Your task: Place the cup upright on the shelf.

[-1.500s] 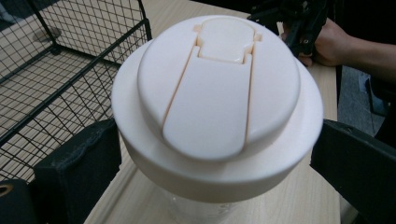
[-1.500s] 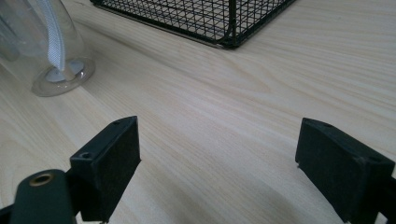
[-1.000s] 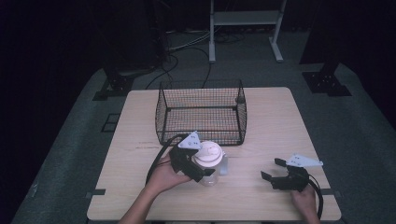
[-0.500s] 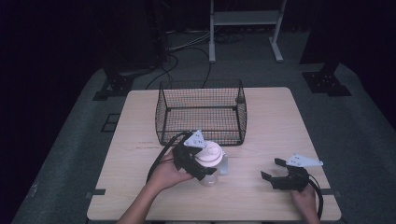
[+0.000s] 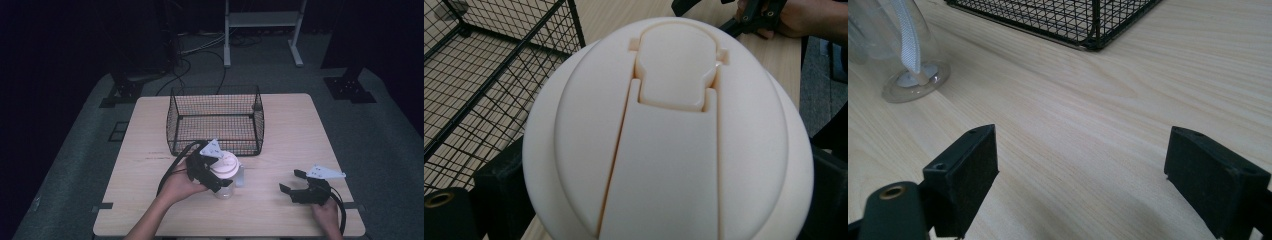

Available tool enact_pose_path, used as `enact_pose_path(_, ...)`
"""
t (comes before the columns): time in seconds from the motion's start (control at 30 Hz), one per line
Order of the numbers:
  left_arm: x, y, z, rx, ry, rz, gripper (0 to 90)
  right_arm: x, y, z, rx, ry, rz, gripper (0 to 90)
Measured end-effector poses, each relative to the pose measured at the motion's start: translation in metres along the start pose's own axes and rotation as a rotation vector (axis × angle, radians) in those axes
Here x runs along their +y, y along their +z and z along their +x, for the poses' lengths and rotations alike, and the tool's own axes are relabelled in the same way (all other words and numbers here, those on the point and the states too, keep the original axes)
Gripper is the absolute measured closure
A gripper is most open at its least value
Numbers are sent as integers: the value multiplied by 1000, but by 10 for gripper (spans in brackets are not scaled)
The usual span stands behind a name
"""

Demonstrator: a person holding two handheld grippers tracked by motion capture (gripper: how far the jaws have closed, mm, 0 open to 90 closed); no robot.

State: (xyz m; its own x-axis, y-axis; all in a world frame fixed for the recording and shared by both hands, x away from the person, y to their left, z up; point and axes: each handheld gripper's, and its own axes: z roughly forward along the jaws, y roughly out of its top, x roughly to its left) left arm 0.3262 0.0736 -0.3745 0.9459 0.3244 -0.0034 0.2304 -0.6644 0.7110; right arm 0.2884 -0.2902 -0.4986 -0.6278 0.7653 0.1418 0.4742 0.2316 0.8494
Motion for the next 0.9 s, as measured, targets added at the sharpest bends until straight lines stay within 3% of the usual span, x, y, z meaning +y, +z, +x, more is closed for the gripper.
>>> enact_pose_path(0.33,7,0,-1,7,16,44,51,0,0,0,-1,2,1,129)
enact_pose_path(0.67,14,-4,-2,19,32,48,51,0,0,0,-4,6,1,129)
enact_pose_path(0.9,28,-14,-5,24,55,38,51,0,0,0,-3,6,0,129)
